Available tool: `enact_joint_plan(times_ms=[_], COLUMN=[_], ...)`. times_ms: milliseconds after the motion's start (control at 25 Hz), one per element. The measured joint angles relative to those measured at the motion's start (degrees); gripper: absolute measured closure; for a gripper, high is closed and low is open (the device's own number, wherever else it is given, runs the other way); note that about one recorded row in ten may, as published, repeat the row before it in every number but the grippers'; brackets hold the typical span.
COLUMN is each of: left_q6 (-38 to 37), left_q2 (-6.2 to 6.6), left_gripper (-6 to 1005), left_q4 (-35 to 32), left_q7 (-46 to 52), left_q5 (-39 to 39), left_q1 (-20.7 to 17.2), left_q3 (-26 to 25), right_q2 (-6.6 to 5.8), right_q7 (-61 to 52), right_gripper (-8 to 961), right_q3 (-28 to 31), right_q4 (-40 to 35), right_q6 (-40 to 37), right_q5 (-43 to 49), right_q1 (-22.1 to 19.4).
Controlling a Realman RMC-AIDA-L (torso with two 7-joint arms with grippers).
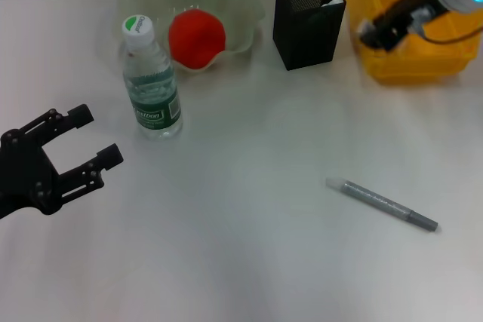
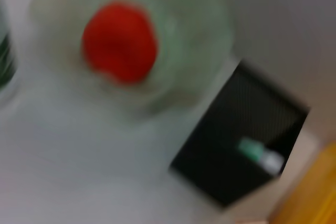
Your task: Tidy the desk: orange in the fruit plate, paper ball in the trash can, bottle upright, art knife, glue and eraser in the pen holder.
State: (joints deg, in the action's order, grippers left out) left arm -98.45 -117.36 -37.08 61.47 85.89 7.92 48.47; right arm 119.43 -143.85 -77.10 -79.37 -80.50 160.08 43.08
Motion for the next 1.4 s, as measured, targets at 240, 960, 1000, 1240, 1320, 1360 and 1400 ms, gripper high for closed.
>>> enact_joint_plan(times_ms=[240,960,1000,1240,1320,1360,1400], left_q6=[0.3,0.3,0.3,0.3,0.2,0.2,0.2], left_q2=[-0.31,-0.35,-0.34,-0.33,-0.23,-0.19,-0.14], left_gripper=[214,214,214,214,214,214,214], left_q4=[0.1,0.1,0.1,0.1,0.1,0.1,0.1], left_q7=[-0.6,-0.2,-0.2,-0.5,-0.5,-0.5,-0.5], left_q5=[0.2,0.3,0.3,0.3,0.3,0.3,0.3], left_q1=[0.2,0.4,0.4,0.4,0.2,0.2,0.2], left_q3=[-0.1,0.0,0.0,-0.1,0.0,0.0,0.0], right_q2=[0.00,0.01,0.01,0.00,-0.04,-0.03,0.00], right_q7=[-1.3,-0.8,-0.8,-0.8,-1.0,-1.1,-1.1], right_gripper=[711,705,704,610,549,518,497], right_q3=[-1.6,-3.1,-3.2,-3.0,-2.9,-2.9,-2.9], right_q4=[7.4,21.3,21.4,20.9,18.7,17.4,15.2], right_q6=[14.5,29.6,29.6,28.7,26.0,24.3,21.3], right_q5=[-2.1,-2.3,-2.3,-2.3,-2.3,-2.3,-2.3], right_q1=[1.3,6.3,6.3,6.2,5.7,5.5,5.1])
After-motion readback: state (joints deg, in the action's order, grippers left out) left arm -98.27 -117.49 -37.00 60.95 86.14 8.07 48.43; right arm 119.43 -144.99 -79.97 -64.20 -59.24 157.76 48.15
